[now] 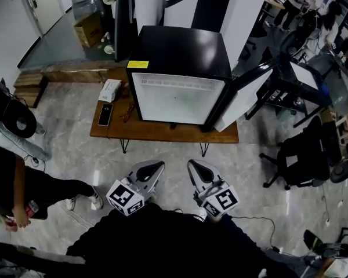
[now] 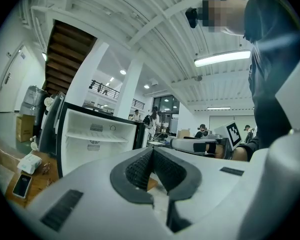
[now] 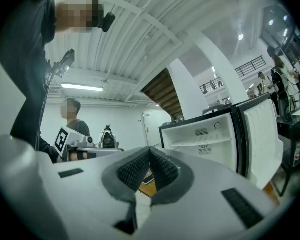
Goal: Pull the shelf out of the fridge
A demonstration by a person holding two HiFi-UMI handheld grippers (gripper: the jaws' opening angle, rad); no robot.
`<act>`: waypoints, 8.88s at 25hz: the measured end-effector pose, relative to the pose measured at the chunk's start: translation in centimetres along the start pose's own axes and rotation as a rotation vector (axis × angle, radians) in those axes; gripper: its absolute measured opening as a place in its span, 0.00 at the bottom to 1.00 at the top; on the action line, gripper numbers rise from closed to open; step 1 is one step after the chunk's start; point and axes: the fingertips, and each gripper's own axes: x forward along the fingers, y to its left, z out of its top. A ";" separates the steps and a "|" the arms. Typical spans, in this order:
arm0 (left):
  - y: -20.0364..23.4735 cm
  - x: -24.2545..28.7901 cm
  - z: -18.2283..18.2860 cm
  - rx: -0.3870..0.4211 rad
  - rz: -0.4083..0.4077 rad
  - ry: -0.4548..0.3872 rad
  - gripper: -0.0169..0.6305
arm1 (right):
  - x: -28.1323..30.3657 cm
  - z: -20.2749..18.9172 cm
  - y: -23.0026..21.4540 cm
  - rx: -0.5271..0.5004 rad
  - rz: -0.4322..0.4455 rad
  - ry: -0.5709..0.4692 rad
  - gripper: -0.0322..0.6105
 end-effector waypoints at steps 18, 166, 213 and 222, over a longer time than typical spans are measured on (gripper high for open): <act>22.7 10.4 0.3 -0.232 -0.113 -0.008 0.04 | 19.6 -2.7 -14.7 0.378 -0.327 -0.063 0.08; 22.6 7.7 0.7 -0.069 0.191 -0.014 0.04 | 28.7 18.1 -14.3 -1.250 -0.235 0.646 0.09; 29.1 10.1 -1.2 -0.197 -0.016 0.002 0.04 | 36.4 6.2 -15.9 -0.998 0.379 1.338 0.42; 29.2 9.8 -0.9 -0.208 -0.033 0.012 0.04 | 34.9 6.3 -14.9 -0.861 0.527 1.358 0.64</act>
